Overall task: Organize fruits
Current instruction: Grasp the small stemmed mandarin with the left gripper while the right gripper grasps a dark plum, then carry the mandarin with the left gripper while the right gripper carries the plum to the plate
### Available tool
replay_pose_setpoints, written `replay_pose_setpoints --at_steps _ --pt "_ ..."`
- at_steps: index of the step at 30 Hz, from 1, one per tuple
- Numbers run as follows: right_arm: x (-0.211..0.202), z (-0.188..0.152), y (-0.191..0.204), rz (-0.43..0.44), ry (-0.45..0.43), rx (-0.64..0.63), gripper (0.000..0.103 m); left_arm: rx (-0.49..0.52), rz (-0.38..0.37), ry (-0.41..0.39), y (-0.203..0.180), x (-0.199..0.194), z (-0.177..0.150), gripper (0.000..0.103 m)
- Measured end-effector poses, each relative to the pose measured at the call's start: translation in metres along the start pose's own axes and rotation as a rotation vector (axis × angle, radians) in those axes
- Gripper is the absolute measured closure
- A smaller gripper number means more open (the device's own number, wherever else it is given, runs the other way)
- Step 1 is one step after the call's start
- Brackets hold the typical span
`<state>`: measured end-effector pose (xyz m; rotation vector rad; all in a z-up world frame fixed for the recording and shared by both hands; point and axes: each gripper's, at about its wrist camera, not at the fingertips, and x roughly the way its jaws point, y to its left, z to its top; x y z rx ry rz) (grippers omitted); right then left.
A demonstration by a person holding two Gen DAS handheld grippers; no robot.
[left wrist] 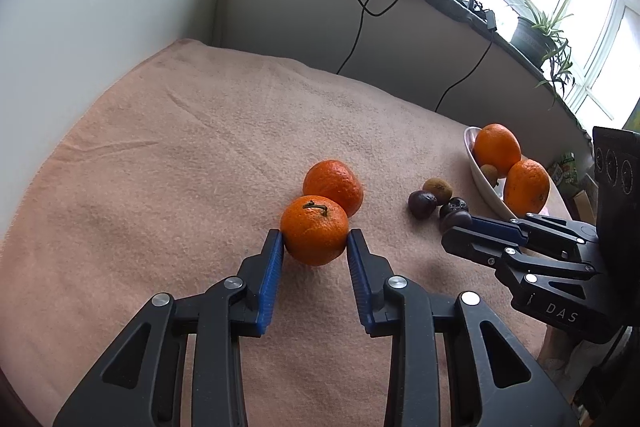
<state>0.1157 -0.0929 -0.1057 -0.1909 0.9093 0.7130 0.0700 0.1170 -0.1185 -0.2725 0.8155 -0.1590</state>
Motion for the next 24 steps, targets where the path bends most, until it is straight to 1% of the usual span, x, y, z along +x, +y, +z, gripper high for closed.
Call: replay_pose_setpoints --at_steps 4,10,24 --pt "-0.015 -0.002 -0.006 0.002 -0.024 0.011 0.079 0.001 -0.011 -0.016 -0.005 -0.008 0.001 0.072" --pt "-0.044 -0.005 -0.021 -0.022 -0.075 0.035 0.079 0.023 -0.037 -0.036 -0.021 -0.013 0.008 0.072" --pt "-0.105 -0.019 -0.081 -0.138 -0.166 0.132 0.079 0.082 -0.126 -0.045 -0.077 0.001 0.021 0.072"
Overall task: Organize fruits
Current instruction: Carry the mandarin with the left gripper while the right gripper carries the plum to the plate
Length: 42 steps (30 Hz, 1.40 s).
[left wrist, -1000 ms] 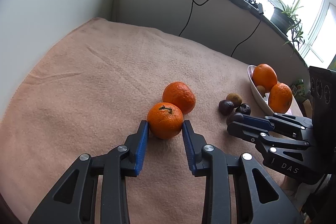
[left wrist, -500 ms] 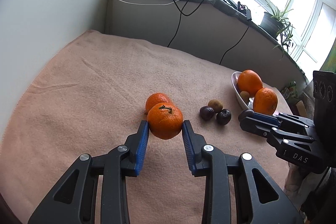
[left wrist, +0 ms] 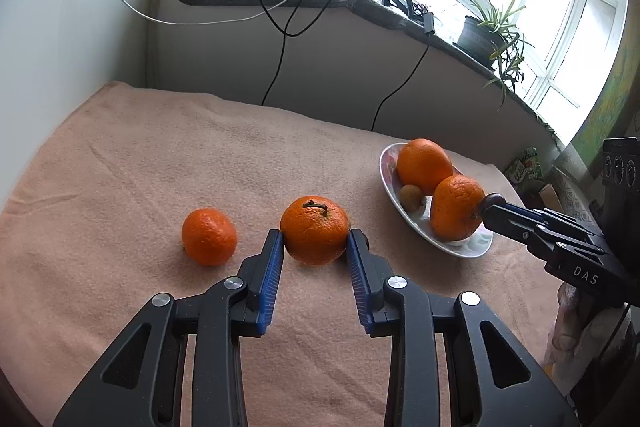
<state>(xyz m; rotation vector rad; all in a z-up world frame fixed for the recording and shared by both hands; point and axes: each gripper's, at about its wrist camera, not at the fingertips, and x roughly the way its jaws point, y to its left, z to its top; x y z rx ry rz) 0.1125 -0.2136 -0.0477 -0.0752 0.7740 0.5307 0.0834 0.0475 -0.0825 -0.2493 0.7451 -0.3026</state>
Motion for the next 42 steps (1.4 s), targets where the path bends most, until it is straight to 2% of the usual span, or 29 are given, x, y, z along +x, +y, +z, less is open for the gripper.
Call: replay_pose_setpoints --at_steps 10,20,32,42 --pt "-0.019 -0.006 -0.055 -0.081 -0.022 0.081 0.079 0.049 -0.049 0.019 -0.038 0.021 0.005 0.072" --pt "-0.007 -0.012 -0.096 -0.126 0.003 0.145 0.079 0.091 -0.076 0.055 -0.065 0.043 0.008 0.072" --pt "0.011 -0.009 -0.112 -0.136 0.029 0.156 0.079 0.131 -0.087 0.087 -0.089 0.063 0.010 0.072" --pt "0.017 -0.009 -0.111 -0.131 0.044 0.148 0.079 0.139 -0.086 0.092 -0.092 0.066 0.012 0.072"
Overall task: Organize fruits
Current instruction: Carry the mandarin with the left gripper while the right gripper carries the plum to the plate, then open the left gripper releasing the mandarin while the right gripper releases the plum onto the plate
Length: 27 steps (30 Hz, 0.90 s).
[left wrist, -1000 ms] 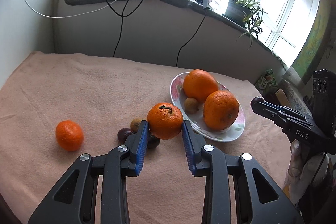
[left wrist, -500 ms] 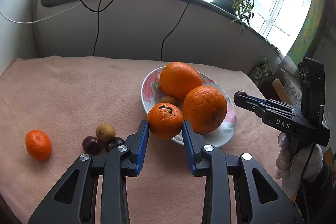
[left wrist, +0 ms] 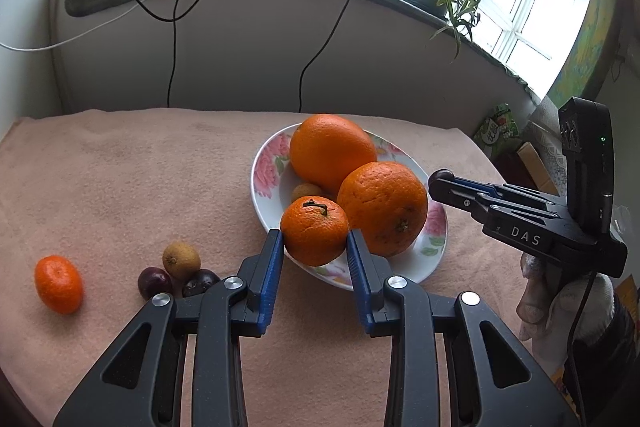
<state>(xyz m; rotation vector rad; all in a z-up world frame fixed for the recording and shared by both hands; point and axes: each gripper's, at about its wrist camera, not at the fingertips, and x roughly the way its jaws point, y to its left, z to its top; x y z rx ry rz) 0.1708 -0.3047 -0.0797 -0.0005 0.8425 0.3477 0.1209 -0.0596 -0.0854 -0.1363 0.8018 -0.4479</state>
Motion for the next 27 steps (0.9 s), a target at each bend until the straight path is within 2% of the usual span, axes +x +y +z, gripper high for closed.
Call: replay_pose_setpoints --at_steps 9,10,12,13,14,15,17,19,21,24,27 --pt "0.001 0.000 0.001 -0.010 0.002 -0.005 0.078 0.017 -0.001 -0.014 -0.002 -0.003 0.002 0.071" --pt "0.001 0.000 0.001 -0.013 0.003 -0.005 0.075 0.021 0.003 -0.015 -0.003 -0.003 0.002 0.071" --pt "0.000 0.000 0.002 -0.017 -0.004 -0.004 0.056 0.026 0.004 -0.017 -0.003 -0.004 0.003 0.071" --pt "-0.001 0.000 0.002 -0.021 -0.010 -0.003 0.052 0.028 0.004 -0.018 -0.004 -0.004 0.003 0.071" --pt "-0.003 0.000 0.002 -0.025 -0.018 -0.004 0.047 0.029 0.005 -0.018 -0.004 -0.004 0.003 0.069" --pt "-0.004 -0.001 0.002 -0.027 -0.023 -0.005 0.046 0.031 0.008 -0.019 -0.004 -0.005 0.002 0.062" --pt "-0.006 0.000 0.002 -0.029 -0.025 -0.007 0.042 0.033 0.007 -0.022 -0.005 -0.006 0.002 0.053" --pt "-0.007 0.000 0.003 -0.033 -0.028 -0.010 0.035 0.035 0.012 -0.025 -0.005 -0.007 0.001 0.049" --pt "-0.009 0.001 0.003 -0.036 -0.038 -0.009 0.027 0.039 0.018 -0.032 -0.007 -0.009 0.001 0.034" --pt "-0.013 0.001 0.005 -0.029 -0.048 -0.001 0.015 0.052 0.030 -0.034 -0.008 -0.011 0.001 0.030" --pt "-0.015 0.002 0.011 -0.035 -0.054 -0.019 0.013 0.058 0.046 -0.035 -0.009 -0.012 -0.001 0.023"
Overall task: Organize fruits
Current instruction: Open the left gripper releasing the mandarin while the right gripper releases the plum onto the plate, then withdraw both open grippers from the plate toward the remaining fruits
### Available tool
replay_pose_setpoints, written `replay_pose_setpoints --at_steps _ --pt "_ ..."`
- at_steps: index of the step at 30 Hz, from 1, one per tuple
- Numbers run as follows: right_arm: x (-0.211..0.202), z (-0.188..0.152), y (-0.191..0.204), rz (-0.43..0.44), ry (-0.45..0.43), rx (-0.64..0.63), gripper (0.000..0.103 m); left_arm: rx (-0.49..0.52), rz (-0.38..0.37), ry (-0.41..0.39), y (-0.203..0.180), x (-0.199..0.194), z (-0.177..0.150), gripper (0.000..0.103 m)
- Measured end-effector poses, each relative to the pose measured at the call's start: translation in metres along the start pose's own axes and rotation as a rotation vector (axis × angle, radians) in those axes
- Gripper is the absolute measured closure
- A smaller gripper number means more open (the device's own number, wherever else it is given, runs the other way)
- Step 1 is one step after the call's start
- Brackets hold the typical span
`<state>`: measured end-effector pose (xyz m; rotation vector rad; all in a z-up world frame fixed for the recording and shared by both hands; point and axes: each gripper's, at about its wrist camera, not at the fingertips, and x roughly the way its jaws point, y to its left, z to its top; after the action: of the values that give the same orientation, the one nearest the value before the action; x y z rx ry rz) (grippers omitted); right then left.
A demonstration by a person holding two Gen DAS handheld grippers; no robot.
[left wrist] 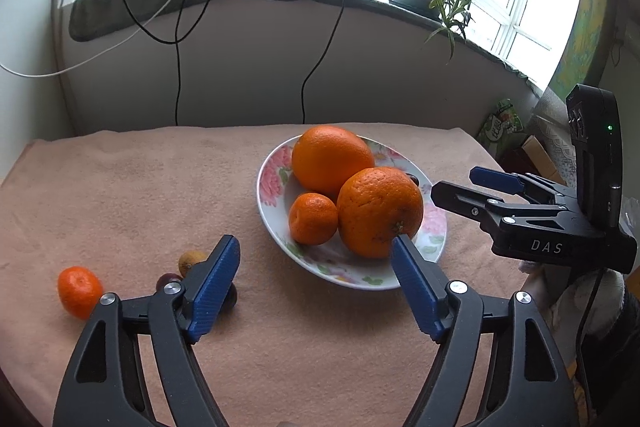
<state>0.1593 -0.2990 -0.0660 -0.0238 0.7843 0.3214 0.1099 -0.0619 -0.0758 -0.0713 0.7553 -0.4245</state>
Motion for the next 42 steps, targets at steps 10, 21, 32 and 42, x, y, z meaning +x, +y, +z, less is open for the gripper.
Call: replay_pose_setpoints --at_steps 10,21,32,42 --pt "-0.014 -0.001 0.021 -0.022 -0.026 -0.057 0.008 -0.006 0.027 -0.017 0.010 -0.013 -0.006 0.023" --pt "-0.033 -0.001 0.055 0.055 -0.051 -0.102 0.008 -0.042 0.094 -0.050 0.046 -0.042 -0.017 0.023" --pt "-0.028 -0.007 0.105 0.159 -0.036 -0.188 0.008 -0.125 0.165 -0.057 0.097 -0.063 -0.036 0.023" --pt "-0.008 -0.018 0.142 0.229 0.011 -0.242 0.014 -0.206 0.173 -0.045 0.133 -0.067 -0.049 0.025"
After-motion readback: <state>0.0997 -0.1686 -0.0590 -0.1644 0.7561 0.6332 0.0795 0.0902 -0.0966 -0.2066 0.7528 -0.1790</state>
